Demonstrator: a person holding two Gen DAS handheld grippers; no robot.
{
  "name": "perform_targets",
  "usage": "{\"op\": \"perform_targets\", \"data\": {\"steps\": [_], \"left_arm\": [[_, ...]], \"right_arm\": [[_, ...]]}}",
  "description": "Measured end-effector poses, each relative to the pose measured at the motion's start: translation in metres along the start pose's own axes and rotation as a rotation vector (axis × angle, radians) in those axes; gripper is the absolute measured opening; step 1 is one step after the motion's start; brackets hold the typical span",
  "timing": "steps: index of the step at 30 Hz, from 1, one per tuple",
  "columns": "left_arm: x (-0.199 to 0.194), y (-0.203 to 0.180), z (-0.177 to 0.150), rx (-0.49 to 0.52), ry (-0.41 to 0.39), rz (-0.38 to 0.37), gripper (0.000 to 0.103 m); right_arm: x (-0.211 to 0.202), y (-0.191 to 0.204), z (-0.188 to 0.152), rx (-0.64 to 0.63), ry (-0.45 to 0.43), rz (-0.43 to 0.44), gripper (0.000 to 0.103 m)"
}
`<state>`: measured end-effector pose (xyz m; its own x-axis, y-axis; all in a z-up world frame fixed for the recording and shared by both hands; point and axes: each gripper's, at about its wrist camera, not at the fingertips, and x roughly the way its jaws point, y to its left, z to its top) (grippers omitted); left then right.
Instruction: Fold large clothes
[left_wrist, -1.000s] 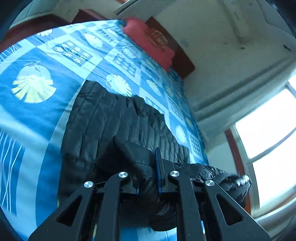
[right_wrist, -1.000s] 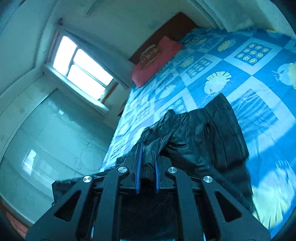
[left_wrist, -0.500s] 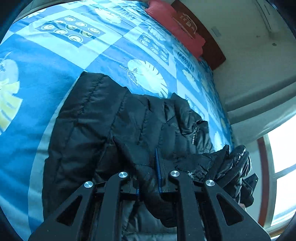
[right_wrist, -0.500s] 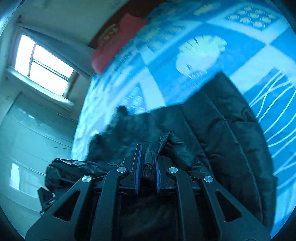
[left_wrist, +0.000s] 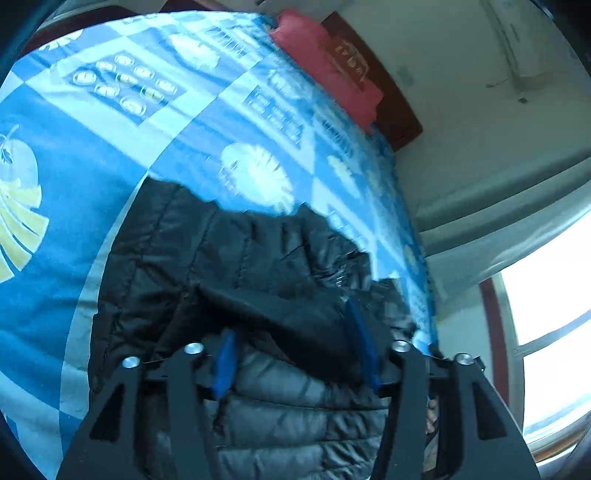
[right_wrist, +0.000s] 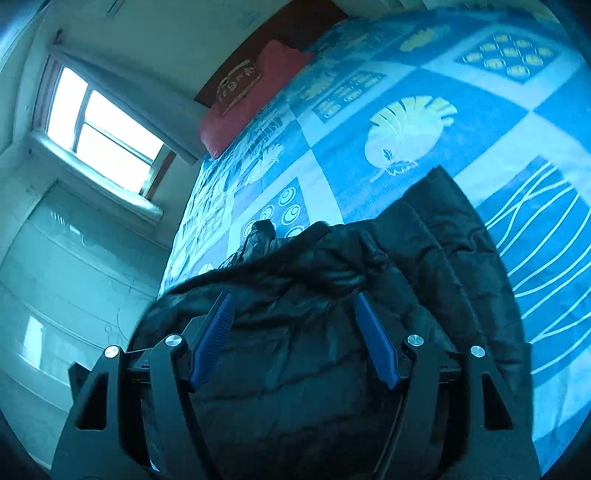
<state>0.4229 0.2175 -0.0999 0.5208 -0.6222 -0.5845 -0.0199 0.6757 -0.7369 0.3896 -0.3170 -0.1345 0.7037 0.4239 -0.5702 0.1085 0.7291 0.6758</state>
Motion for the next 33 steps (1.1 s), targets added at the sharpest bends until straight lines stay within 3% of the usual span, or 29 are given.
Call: {"op": "perform_targets", "data": {"steps": [5, 9, 11, 16, 19, 22, 23, 24, 25, 27, 28, 30, 33], "left_arm": [[-0.017, -0.003, -0.003, 0.028, -0.042, 0.000, 0.068], [-0.032, 0.004, 0.000, 0.023, -0.087, -0.011, 0.069], [-0.033, 0.007, 0.005, 0.046, -0.114, 0.023, 0.073], [0.001, 0.026, 0.017, 0.069, -0.036, 0.127, 0.075], [0.022, 0.032, 0.023, 0.087, 0.014, 0.104, 0.075], [0.034, 0.022, 0.024, 0.172, 0.038, 0.084, 0.074], [0.038, 0.016, 0.023, 0.220, 0.041, 0.095, 0.073], [0.040, 0.011, 0.022, 0.251, 0.043, 0.109, 0.062], [0.044, 0.005, 0.021, 0.300, 0.053, 0.146, 0.049], [0.047, -0.003, 0.017, 0.359, 0.061, 0.187, 0.035], [0.046, -0.005, 0.016, 0.375, 0.058, 0.197, 0.026], [0.040, -0.011, 0.015, 0.397, 0.040, 0.201, 0.021], [0.031, -0.023, 0.019, 0.417, -0.015, 0.206, 0.018]], "right_arm": [[-0.011, 0.003, 0.001, -0.054, -0.010, -0.038, 0.067], [-0.006, 0.006, 0.008, -0.110, -0.008, -0.089, 0.067], [0.002, 0.008, 0.014, -0.147, 0.003, -0.119, 0.067], [0.032, 0.005, 0.025, -0.198, 0.054, -0.178, 0.067], [0.050, 0.005, 0.028, -0.230, 0.092, -0.191, 0.067], [0.062, 0.008, 0.028, -0.270, 0.118, -0.210, 0.065], [0.064, 0.009, 0.026, -0.288, 0.122, -0.230, 0.051], [0.067, 0.010, 0.025, -0.300, 0.126, -0.256, 0.033], [0.068, 0.011, 0.024, -0.312, 0.128, -0.272, 0.027], [0.066, 0.012, 0.023, -0.327, 0.118, -0.265, 0.016], [0.063, 0.013, 0.023, -0.331, 0.111, -0.261, 0.014], [0.057, 0.019, 0.025, -0.346, 0.085, -0.254, 0.009], [0.047, 0.031, 0.032, -0.370, 0.029, -0.250, 0.007]]}}
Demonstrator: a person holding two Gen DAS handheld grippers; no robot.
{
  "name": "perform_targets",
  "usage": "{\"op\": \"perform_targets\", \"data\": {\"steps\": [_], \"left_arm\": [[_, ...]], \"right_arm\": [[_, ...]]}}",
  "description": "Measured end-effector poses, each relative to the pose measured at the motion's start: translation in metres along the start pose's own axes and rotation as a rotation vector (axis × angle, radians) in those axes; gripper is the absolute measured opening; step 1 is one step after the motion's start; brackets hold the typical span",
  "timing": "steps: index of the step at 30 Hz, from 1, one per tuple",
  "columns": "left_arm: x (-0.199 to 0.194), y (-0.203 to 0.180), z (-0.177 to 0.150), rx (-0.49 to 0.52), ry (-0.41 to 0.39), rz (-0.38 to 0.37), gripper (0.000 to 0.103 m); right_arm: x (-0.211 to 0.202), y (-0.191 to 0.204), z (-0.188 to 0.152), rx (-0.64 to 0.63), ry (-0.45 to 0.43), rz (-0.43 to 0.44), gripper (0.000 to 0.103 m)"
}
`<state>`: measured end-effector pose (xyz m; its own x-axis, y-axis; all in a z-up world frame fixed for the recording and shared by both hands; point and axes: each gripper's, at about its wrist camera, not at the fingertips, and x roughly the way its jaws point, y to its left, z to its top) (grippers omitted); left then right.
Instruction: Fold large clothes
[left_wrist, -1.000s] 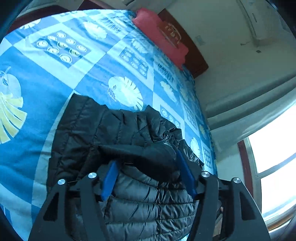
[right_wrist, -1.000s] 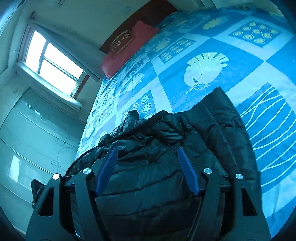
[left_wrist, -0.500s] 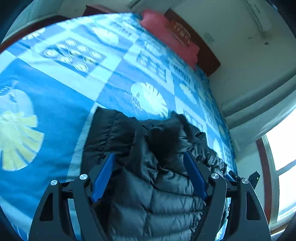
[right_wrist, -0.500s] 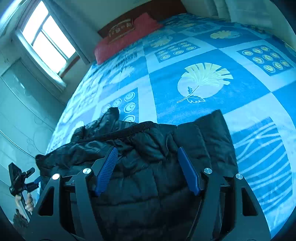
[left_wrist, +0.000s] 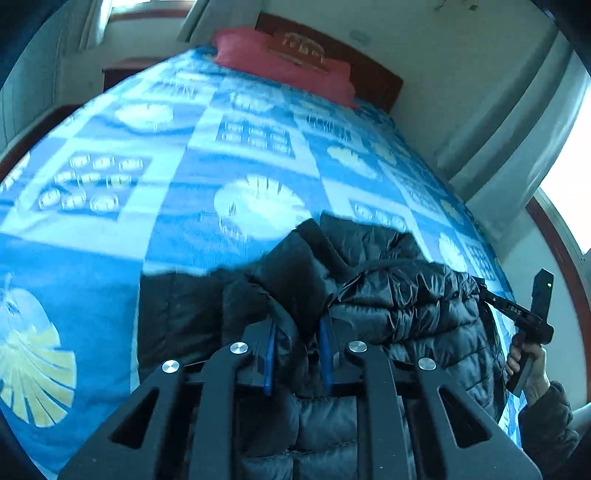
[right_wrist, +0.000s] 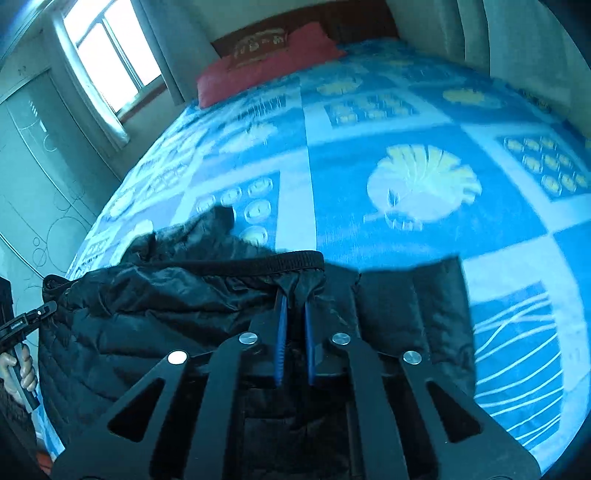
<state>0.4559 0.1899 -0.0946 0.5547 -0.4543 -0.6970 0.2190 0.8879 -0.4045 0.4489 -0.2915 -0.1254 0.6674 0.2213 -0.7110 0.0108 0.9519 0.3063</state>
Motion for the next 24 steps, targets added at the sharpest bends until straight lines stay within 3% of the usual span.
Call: {"op": "perform_targets", "data": {"steps": [6, 13, 21, 24], "left_arm": [[0.014, -0.012, 0.032, 0.013, -0.067, 0.100, 0.018], [0.072, 0.006, 0.029, 0.006, -0.003, 0.247, 0.018], [0.100, 0.034, 0.014, -0.087, -0.005, 0.200, 0.025], [0.091, 0.041, 0.016, -0.135, -0.004, 0.141, 0.028]], "right_arm": [[0.004, 0.007, 0.032, -0.009, -0.083, -0.061, 0.007], [0.071, -0.007, 0.029, 0.020, 0.024, -0.142, 0.007], [0.100, -0.020, 0.015, 0.054, 0.050, -0.153, 0.013], [0.097, -0.021, 0.017, 0.067, 0.057, -0.136, 0.018]]}}
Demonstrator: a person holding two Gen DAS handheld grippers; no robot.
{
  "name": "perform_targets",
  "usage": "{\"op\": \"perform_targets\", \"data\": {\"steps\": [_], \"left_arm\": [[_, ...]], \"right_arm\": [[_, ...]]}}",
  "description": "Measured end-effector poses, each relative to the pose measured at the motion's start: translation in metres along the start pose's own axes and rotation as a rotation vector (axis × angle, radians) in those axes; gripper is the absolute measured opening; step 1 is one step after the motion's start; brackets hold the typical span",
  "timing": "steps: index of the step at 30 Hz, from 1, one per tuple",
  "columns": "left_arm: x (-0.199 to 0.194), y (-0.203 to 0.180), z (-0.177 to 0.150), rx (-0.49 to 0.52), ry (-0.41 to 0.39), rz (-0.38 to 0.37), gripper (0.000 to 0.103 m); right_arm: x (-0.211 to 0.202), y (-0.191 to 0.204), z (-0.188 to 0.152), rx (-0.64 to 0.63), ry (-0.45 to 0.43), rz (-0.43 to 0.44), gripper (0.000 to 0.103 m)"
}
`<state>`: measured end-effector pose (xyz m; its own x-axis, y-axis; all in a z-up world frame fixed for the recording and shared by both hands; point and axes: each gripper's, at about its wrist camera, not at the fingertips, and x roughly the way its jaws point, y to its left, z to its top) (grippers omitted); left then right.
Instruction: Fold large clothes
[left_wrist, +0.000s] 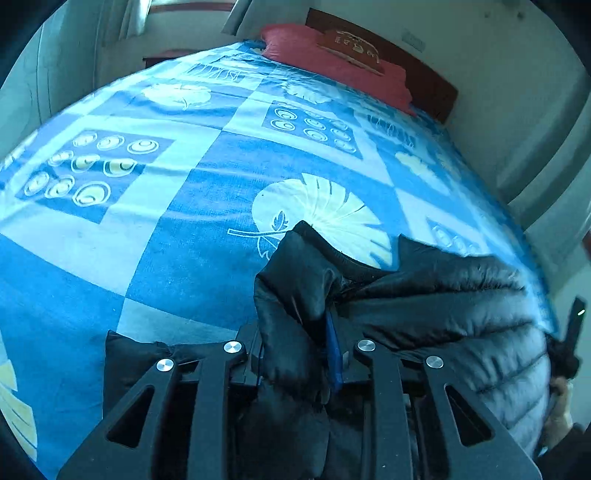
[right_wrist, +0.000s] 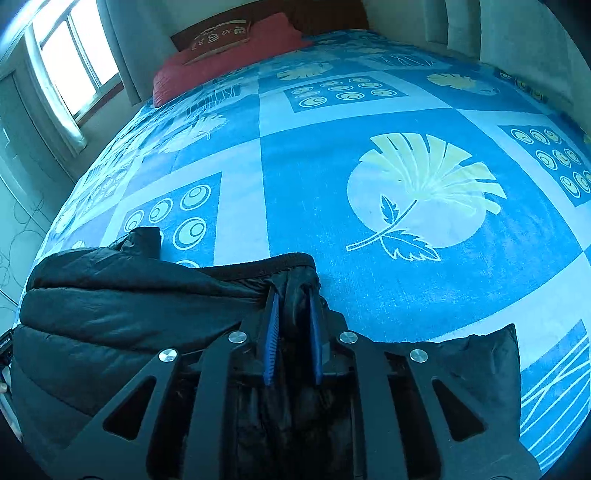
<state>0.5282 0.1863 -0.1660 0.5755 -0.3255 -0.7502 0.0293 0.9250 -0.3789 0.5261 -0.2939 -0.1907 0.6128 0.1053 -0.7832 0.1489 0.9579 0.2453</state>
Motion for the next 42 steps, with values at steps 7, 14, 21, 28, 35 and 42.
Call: {"op": "perform_targets", "data": {"steps": [7, 14, 21, 28, 35, 42], "left_arm": [[-0.060, 0.015, 0.010, -0.097, -0.056, -0.025, 0.055], [-0.096, -0.056, 0.007, 0.006, -0.141, 0.012, 0.055], [-0.055, -0.136, -0.030, 0.127, -0.055, -0.095, 0.055], [0.006, -0.138, -0.055, 0.119, 0.009, -0.006, 0.055], [0.026, -0.139, -0.064, 0.182, -0.012, 0.052, 0.055], [-0.043, -0.124, -0.067, 0.159, -0.033, -0.003, 0.055]], "right_arm": [[-0.051, 0.003, 0.002, 0.022, -0.079, -0.012, 0.050], [-0.085, 0.070, -0.013, -0.060, -0.101, 0.123, 0.049], [-0.057, 0.145, -0.038, -0.167, -0.054, 0.164, 0.049], [-0.007, 0.154, -0.062, -0.223, 0.008, 0.063, 0.051], [0.005, 0.160, -0.069, -0.259, -0.036, 0.014, 0.051], [-0.059, 0.134, -0.068, -0.230, -0.098, 0.044, 0.061]]}}
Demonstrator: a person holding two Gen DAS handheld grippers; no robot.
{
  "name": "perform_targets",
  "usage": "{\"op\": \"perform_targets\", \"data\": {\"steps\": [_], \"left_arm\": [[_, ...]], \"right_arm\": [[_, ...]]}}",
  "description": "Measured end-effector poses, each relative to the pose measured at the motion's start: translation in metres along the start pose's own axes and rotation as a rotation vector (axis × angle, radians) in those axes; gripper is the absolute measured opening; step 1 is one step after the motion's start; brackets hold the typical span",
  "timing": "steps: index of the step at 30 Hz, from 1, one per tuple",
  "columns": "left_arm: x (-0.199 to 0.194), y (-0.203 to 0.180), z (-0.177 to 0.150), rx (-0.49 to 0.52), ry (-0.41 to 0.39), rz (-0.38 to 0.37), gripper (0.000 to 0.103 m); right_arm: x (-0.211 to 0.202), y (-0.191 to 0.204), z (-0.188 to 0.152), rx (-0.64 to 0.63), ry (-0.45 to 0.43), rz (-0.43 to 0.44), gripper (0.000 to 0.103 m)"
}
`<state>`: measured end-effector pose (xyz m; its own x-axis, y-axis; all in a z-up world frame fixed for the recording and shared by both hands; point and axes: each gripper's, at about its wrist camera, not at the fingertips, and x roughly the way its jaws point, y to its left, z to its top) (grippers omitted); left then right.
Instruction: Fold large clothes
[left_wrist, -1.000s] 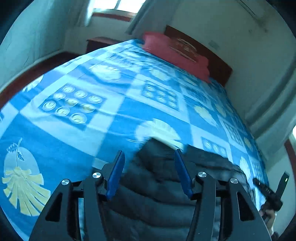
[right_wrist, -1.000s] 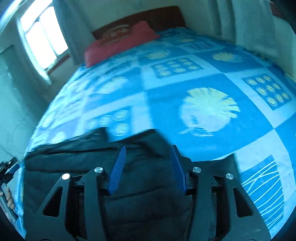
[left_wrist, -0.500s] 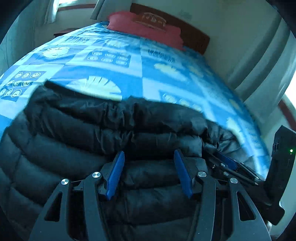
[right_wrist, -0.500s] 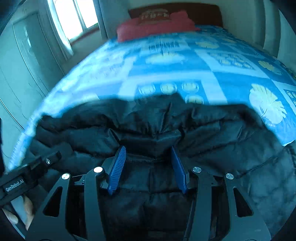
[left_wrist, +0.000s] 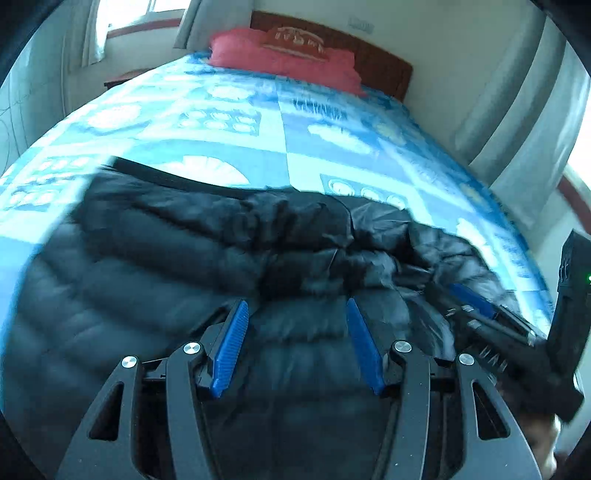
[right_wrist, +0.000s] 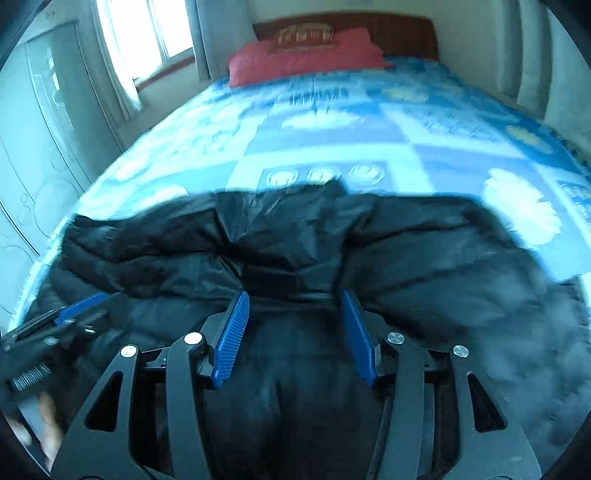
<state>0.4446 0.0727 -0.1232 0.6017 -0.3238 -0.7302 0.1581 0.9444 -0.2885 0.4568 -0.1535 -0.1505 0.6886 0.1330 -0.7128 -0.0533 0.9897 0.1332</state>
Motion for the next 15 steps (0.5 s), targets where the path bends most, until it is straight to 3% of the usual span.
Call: {"op": "perform_targets", "data": {"steps": [3, 6, 10, 13, 15], "left_arm": [[-0.034, 0.022, -0.017, -0.018, -0.061, 0.065, 0.056], [-0.028, 0.044, -0.033, -0.048, -0.034, 0.061, 0.055], [-0.020, 0.036, -0.033, -0.011, -0.019, 0.101, 0.056], [-0.047, 0.041, -0.036, -0.087, -0.023, 0.040, 0.056], [-0.080, 0.053, -0.048, -0.123, -0.066, 0.040, 0.056]], "right_arm": [[-0.019, -0.014, -0.014, -0.030, -0.010, -0.077, 0.061], [-0.005, -0.029, -0.031, 0.003, 0.041, -0.088, 0.062], [-0.006, -0.024, -0.029, -0.008, 0.054, -0.102, 0.063], [-0.042, -0.030, -0.033, 0.030, 0.035, -0.059, 0.063], [-0.074, -0.039, -0.045, 0.041, -0.001, -0.070, 0.072]]}}
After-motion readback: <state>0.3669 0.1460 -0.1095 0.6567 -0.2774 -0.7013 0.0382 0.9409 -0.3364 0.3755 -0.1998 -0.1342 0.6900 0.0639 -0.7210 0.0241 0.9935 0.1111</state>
